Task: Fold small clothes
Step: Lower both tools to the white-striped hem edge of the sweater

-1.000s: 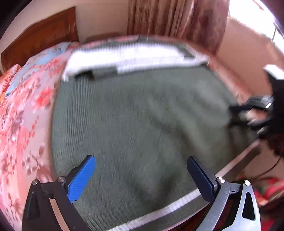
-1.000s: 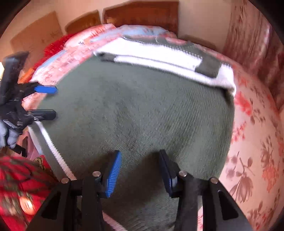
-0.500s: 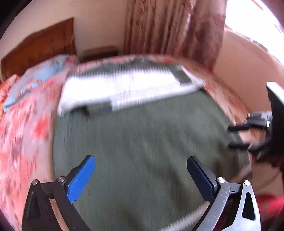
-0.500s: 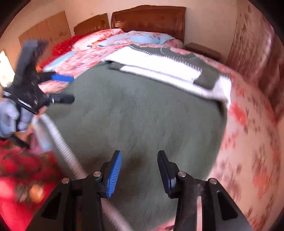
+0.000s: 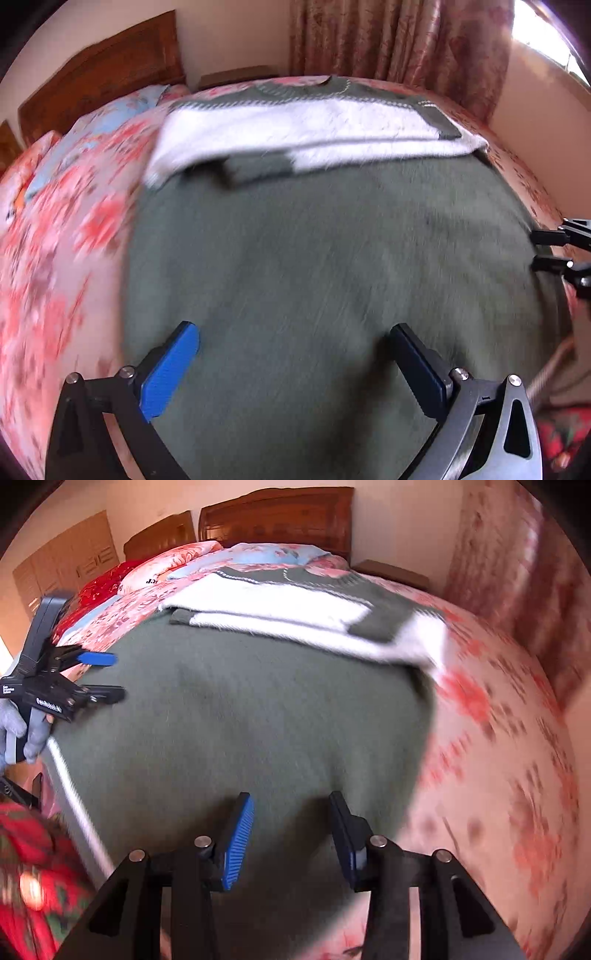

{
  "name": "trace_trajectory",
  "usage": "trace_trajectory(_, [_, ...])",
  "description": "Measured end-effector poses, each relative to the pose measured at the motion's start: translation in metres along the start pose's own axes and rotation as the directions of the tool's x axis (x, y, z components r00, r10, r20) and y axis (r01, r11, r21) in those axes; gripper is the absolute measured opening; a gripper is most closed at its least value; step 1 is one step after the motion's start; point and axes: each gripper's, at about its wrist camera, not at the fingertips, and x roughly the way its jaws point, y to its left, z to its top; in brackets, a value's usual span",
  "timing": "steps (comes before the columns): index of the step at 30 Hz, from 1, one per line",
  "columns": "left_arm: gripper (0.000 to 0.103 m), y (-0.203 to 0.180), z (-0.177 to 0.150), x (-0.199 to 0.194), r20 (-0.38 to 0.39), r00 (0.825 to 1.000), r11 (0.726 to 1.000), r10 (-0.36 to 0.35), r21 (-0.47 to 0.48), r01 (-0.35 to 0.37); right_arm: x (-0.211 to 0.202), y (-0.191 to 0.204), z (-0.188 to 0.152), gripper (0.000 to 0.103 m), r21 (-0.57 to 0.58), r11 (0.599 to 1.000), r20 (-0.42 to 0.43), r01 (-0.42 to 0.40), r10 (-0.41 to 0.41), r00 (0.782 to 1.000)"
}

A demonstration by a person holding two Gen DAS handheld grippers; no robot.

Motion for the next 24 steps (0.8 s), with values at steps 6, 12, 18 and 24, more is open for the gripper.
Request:
trace_trajectory(6, [0.103, 0.004, -0.047, -0.036, 0.022, 0.999, 0.998, -0.038, -0.044, 0.039, -0.025, 0.022, -0.024, 0.042, -0.025, 1.000, 0.012, 0.018, -0.018, 1.000])
trace_trajectory(12, [0.103, -0.021, -0.074, -0.042, -0.006, 1.000, 0.999, -0.027, 0.025, 0.027, -0.019, 0.062, -0.047, 0.043, -0.131, 0.990, 0.016, -0.056, 0.058, 0.998])
trace_trajectory(18, [0.103, -0.001, -0.100, -0.067, -0.004, 1.000, 1.000, 0.010, -0.005, -0.010, -0.045, 0.029, -0.082, 0.042, -0.017, 1.000, -0.039, 0.018, -0.019, 0.999])
trace_trajectory(24, [0.103, 0.042, -0.107, -0.072, 0.062, 0.993, 0.960, -0.102, -0.254, 0.114, -0.052, 0.015, -0.097, 0.042, 0.148, 0.988, 0.016, -0.041, 0.039, 0.999])
